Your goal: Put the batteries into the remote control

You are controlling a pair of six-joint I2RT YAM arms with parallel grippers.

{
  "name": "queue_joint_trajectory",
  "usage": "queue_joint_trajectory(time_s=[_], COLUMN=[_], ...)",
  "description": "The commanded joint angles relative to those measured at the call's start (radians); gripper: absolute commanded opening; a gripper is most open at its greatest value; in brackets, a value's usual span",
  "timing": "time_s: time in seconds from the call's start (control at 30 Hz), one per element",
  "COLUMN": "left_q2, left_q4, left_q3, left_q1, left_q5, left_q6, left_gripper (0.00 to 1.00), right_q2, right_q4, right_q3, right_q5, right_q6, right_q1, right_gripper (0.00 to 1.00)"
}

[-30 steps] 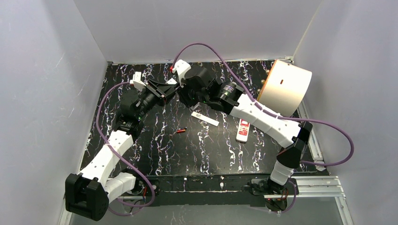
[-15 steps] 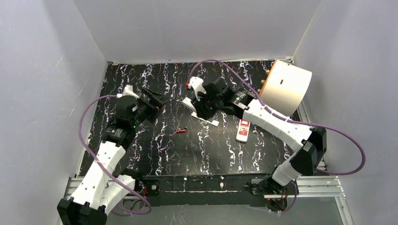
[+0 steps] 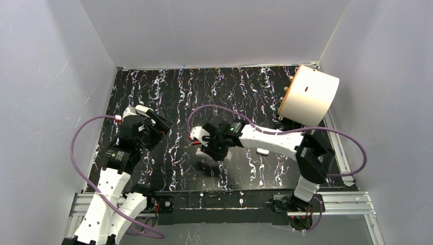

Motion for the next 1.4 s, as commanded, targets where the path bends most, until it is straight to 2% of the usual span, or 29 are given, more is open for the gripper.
queue_joint_trajectory(time_s=[0.0,0.2,0.43,0.7,0.9,0.97,1.2,1.3,1.37], left_q2=[-0.01,-0.005,-0.009,0.003,0.038,0.053,0.12,0.176,0.25], left_q4=[-0.098,-0.173,-0.196,-0.186,-0.145,-0.13,-0.044,0.059,0.11], left_q3=[0.037,0.108,0.12,0.128,0.131,0.131,0.112,0.098,0.105], left_q1=[0.004,0.006,0.006,0.005,0.006,0.005,0.006,0.005,0.005], left_q5=[-0.076,-0.131,-0.165,-0.161,-0.123,-0.106,-0.032,0.083,0.156], left_q6=[0.037,0.109,0.119,0.15,0.168,0.168,0.167,0.203,0.239], left_gripper=[0.87,0.88,0.88,0.88,0.89,0.89,0.89,0.88,0.88], right_q2=[0.09,0.129,0.208,0.254,0.236,0.212,0.051,-0.068,-0.172], right_q4=[-0.036,-0.043,-0.015,-0.078,-0.091,-0.09,-0.085,0.001,0.143], right_q3=[0.059,0.054,0.049,0.071,0.073,0.077,0.086,0.033,-0.049], right_q5=[0.029,0.034,0.092,0.107,0.097,0.094,0.011,-0.021,0.001], right_q6=[-0.096,-0.118,-0.123,-0.155,-0.139,-0.132,-0.078,0.05,0.194], right_q1=[0.041,0.062,0.081,0.085,0.088,0.088,0.053,-0.02,-0.103], right_gripper=[0.07,0.07,0.1,0.32,0.55,0.61,0.64,0.65,0.65])
